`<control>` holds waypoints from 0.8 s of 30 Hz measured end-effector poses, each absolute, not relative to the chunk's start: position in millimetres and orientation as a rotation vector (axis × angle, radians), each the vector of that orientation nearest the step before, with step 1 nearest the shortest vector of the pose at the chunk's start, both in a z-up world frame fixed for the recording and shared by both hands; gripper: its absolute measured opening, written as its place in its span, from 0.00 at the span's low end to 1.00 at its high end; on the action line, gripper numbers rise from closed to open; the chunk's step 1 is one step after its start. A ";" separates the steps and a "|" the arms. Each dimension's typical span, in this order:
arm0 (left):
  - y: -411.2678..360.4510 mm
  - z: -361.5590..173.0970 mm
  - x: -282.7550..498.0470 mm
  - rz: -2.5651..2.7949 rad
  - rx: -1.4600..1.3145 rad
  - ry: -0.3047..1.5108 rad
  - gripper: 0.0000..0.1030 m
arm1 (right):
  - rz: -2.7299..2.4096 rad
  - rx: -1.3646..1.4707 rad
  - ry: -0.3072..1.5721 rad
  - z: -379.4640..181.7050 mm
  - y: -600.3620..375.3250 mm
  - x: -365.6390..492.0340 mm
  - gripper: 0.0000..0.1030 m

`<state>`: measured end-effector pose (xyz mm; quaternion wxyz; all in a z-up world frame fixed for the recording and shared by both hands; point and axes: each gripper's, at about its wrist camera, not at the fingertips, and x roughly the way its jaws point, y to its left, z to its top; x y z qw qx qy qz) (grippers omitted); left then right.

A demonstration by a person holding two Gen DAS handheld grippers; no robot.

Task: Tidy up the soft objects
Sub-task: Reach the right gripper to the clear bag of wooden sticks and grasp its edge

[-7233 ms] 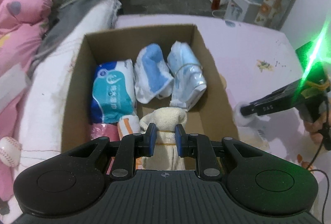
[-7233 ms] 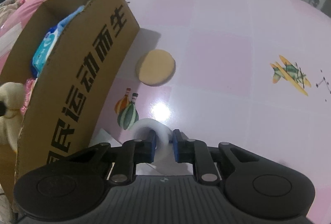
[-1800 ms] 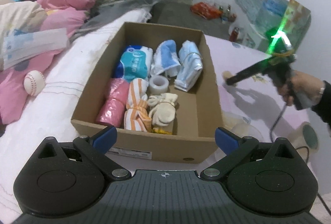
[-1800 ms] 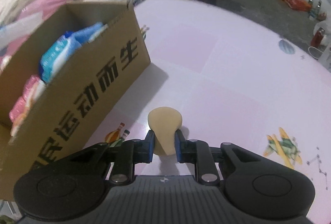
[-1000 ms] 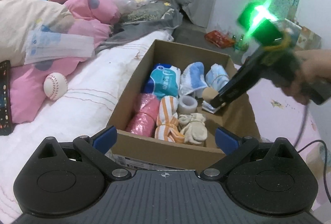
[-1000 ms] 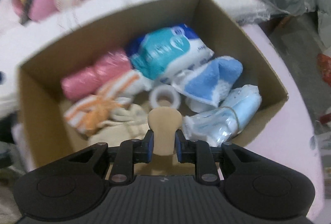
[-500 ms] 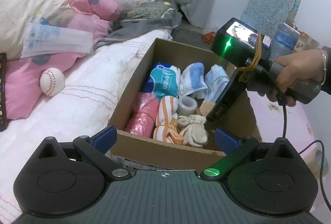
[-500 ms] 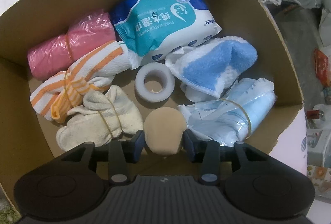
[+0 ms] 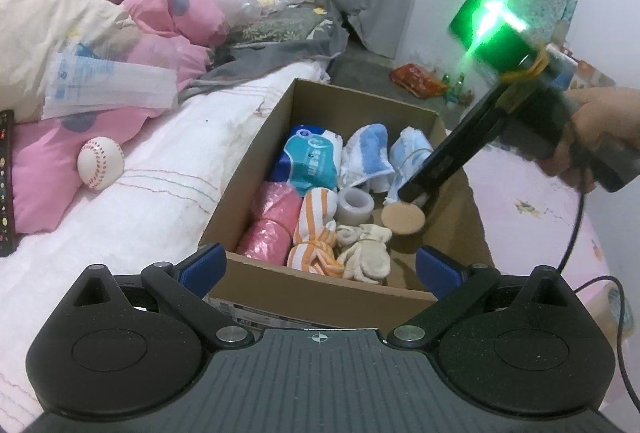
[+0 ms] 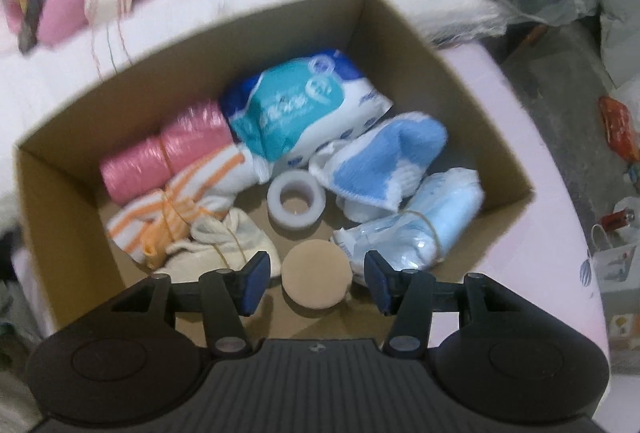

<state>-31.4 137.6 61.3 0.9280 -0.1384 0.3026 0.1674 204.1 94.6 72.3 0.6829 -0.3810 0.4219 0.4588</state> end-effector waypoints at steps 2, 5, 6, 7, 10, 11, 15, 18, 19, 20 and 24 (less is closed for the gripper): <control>133.6 63.6 -33.3 0.334 -0.273 0.611 0.99 | 1.041 -0.777 0.932 89.1 77.4 202.8 0.34; 125.4 67.2 -37.8 0.310 -0.252 0.594 0.99 | 1.059 -0.619 0.902 119.6 35.7 198.0 0.34; 121.9 68.7 -39.7 0.300 -0.243 0.585 0.99 | 1.062 -0.571 0.892 127.5 21.7 196.5 0.34; 118.4 69.9 -40.8 0.289 -0.233 0.576 0.99 | 1.064 -0.525 0.881 134.6 6.5 194.1 0.34; 105.9 73.4 -42.4 0.252 -0.204 0.558 0.99 | 1.055 -0.380 0.847 152.7 -47.1 184.0 0.34; 101.6 74.1 -42.2 0.241 -0.193 0.554 0.99 | 1.049 -0.339 0.841 155.6 -63.0 181.2 0.34; 84.5 74.0 -40.2 0.207 -0.154 0.550 0.99 | 1.027 -0.119 0.880 147.2 -123.1 174.4 0.34; 74.4 70.7 -39.3 0.180 -0.130 0.559 0.99 | 1.015 0.095 0.979 119.3 -158.5 176.8 0.34; 71.7 69.1 -39.3 0.172 -0.121 0.564 0.99 | 1.001 0.163 1.016 106.2 -168.7 178.2 0.34; 69.0 67.5 -39.7 0.166 -0.114 0.567 0.99 | 0.980 0.216 1.047 91.6 -175.5 180.2 0.34; 58.1 61.2 -42.1 0.121 -0.089 0.578 0.99 | 0.898 0.404 1.151 41.1 -197.6 190.9 0.34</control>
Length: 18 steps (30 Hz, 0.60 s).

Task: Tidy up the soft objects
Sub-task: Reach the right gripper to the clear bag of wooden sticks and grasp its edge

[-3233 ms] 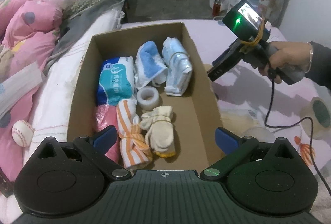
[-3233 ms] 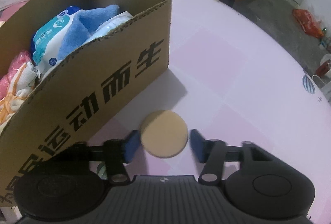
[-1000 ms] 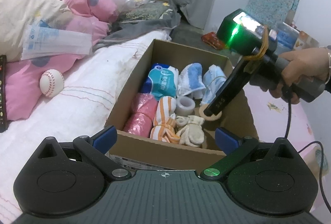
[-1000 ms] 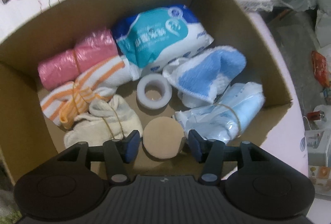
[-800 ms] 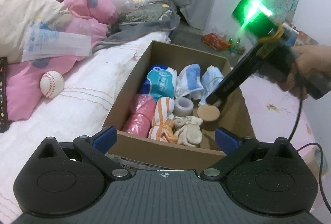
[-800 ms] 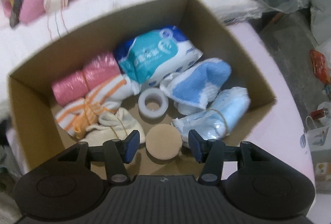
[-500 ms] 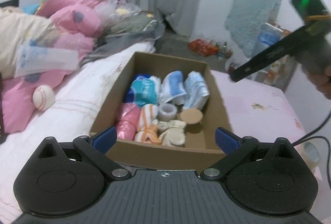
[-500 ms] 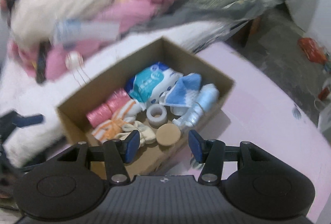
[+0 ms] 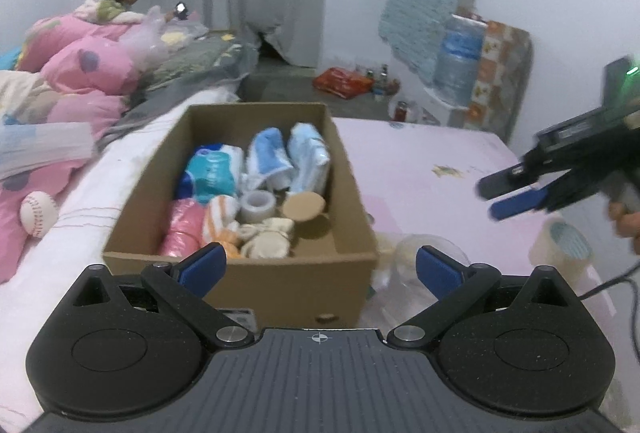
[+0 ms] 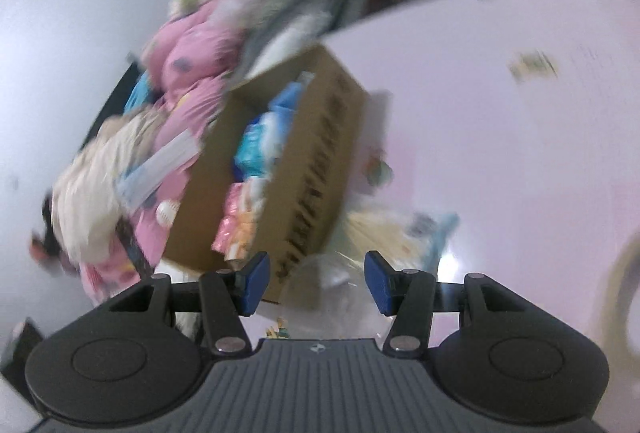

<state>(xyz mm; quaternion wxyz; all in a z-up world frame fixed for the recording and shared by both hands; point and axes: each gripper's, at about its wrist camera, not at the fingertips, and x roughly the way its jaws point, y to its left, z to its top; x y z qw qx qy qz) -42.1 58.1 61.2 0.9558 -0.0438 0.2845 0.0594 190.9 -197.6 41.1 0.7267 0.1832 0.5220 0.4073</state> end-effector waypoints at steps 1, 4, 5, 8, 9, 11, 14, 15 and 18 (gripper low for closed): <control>54.9 59.7 -42.7 0.101 -0.082 0.581 0.99 | 0.876 0.442 1.185 28.3 -200.3 194.8 0.35; 44.4 55.0 -43.7 0.042 -0.061 0.600 0.99 | 0.809 0.531 1.289 -7.9 -201.3 206.8 0.35; 41.2 53.2 -43.4 0.025 -0.057 0.607 0.99 | 0.783 0.541 1.313 -18.2 -199.7 209.7 0.35; 31.8 45.4 -40.9 -0.026 -0.058 0.638 0.98 | 0.710 0.558 1.361 -43.3 -197.2 217.7 0.36; 28.1 42.3 -40.6 -0.040 -0.057 0.647 0.96 | 0.698 0.573 1.377 -50.4 -196.9 220.0 0.36; 19.2 35.4 -38.5 -0.080 -0.039 0.678 0.93 | 0.684 0.590 1.409 -61.9 -192.2 222.6 0.35; 8.4 26.3 -36.6 -0.126 -0.006 0.716 0.89 | 0.703 0.628 1.411 -68.2 -189.0 222.1 0.34; 5.6 24.2 -37.0 -0.138 0.000 0.722 0.85 | 0.707 0.643 1.411 -70.1 -188.1 221.8 0.34; 0.2 20.6 -38.3 -0.164 -0.002 0.730 0.82 | 0.722 0.700 1.418 -78.5 -189.1 225.0 0.24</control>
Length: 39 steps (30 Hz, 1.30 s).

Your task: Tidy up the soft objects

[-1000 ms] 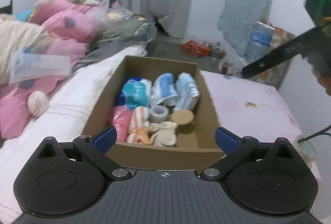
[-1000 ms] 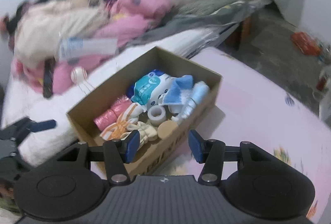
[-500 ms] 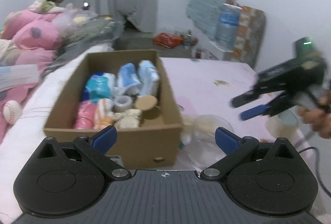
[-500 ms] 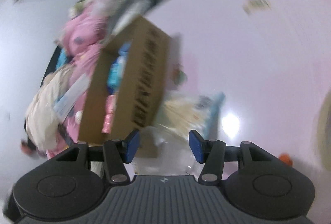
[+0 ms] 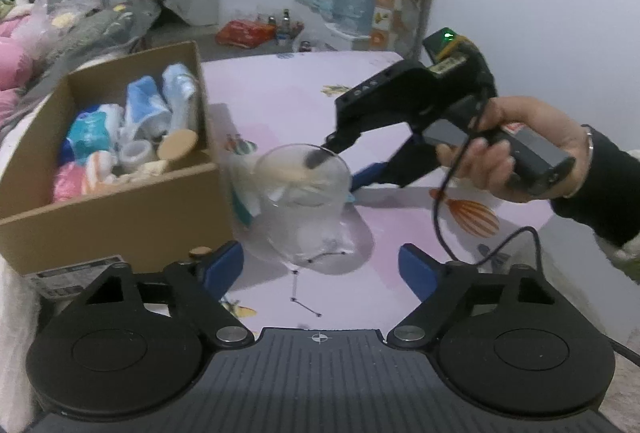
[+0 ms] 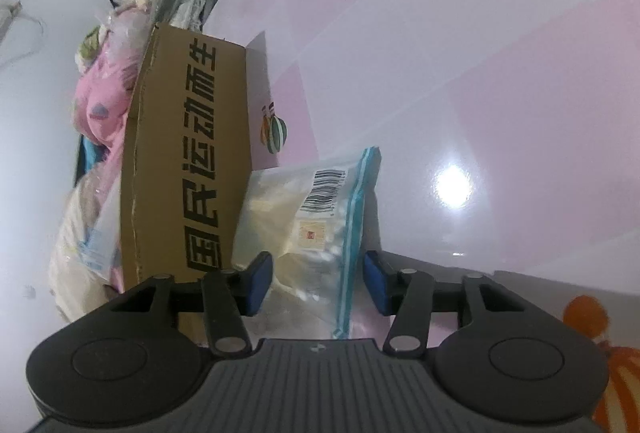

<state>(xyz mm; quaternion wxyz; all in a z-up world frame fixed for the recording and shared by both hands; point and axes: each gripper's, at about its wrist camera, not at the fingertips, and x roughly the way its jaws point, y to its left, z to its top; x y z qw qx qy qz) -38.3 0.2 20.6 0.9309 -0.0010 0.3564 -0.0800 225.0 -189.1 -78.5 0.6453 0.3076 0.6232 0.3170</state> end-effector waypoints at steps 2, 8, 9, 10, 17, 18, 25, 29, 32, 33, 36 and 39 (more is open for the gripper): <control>-1.2 18.5 -37.8 -0.171 -0.011 0.728 0.81 | 0.718 0.726 1.397 -80.4 -193.5 225.8 0.05; -8.2 15.1 -36.2 -0.183 0.010 0.722 0.75 | 0.707 0.752 1.260 -63.7 -206.2 226.5 0.00; -8.4 14.6 -35.5 -0.185 0.010 0.722 0.75 | 0.703 0.743 1.233 -58.5 -208.4 226.4 0.00; -8.8 14.2 -34.6 -0.188 0.010 0.722 0.75 | 0.698 0.733 1.210 -53.9 -211.1 226.4 0.00; -13.3 9.0 -30.1 -0.221 0.013 0.730 0.75 | 0.629 0.601 1.070 -20.7 -243.4 213.0 0.00; -14.7 7.8 -29.4 -0.226 0.015 0.734 0.75 | 0.623 0.588 1.067 -20.3 -247.2 208.3 0.00; -27.1 3.0 -26.4 -0.252 0.056 0.751 0.80 | 0.609 0.548 1.041 -16.1 -280.6 156.5 0.00; -33.4 1.0 -27.1 -0.273 0.070 0.757 0.82 | 0.596 0.568 1.041 -17.6 -293.7 128.5 0.00; -37.7 -3.5 -26.5 -0.294 0.064 0.779 0.82 | 0.583 0.597 1.048 -25.6 -304.4 110.7 0.00; -38.8 -5.0 -25.6 -0.300 0.057 0.788 0.82 | 0.583 0.616 1.057 -31.3 -305.5 105.9 0.00; -39.9 -10.9 -20.6 -0.317 0.022 0.826 0.82 | 0.600 0.704 1.104 -53.3 -305.9 98.7 0.00; -39.2 -17.2 -14.8 -0.327 -0.010 0.862 0.81 | 0.621 0.765 1.147 -73.0 -302.0 96.7 0.00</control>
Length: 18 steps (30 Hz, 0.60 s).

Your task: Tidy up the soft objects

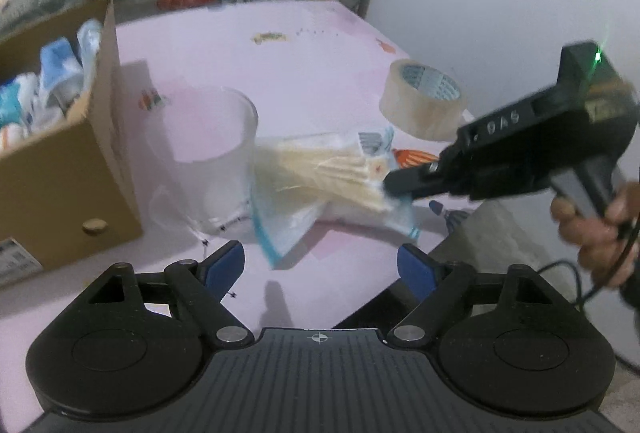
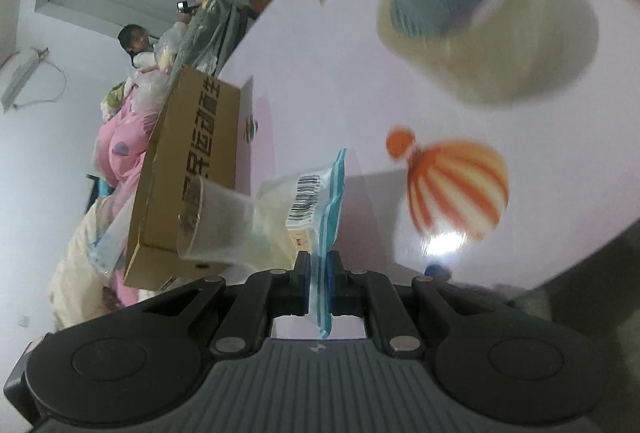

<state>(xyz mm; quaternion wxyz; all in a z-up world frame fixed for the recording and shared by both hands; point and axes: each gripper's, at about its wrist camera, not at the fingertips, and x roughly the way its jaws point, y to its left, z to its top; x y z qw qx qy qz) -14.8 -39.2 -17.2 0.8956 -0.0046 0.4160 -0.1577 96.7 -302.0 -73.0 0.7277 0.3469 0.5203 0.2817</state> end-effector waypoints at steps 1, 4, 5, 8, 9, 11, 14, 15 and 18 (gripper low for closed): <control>-39.7 -20.0 -12.9 -0.325 -0.014 0.875 0.80 | 0.627 0.771 1.160 -77.4 -300.8 96.3 0.00; -41.8 -25.9 -7.7 -0.326 -0.026 0.902 0.78 | 0.648 0.779 1.187 -84.2 -301.1 95.5 0.00; -42.6 -27.5 -6.1 -0.330 -0.033 0.910 0.78 | 0.649 0.763 1.188 -83.5 -302.1 95.7 0.00; -44.9 -30.1 -0.4 -0.345 -0.052 0.923 0.76 | 0.629 0.667 1.153 -72.3 -307.2 90.7 0.09; -45.3 -30.4 1.0 -0.348 -0.054 0.924 0.76 | 0.618 0.621 1.129 -65.2 -308.5 89.1 0.12; -46.5 -31.1 2.6 -0.355 -0.057 0.923 0.76 | 0.614 0.560 1.079 -54.3 -310.6 86.3 0.17; -45.8 -32.3 4.6 -0.357 -0.063 0.926 0.76 | 0.620 0.489 1.033 -41.0 -310.2 85.8 0.17; -43.7 -32.7 3.7 -0.356 -0.066 0.924 0.76 | 0.623 0.462 1.016 -36.5 -307.9 85.4 0.17; -41.1 -33.1 5.9 -0.350 -0.071 0.911 0.76 | 0.639 0.378 0.960 -25.3 -296.1 84.8 0.17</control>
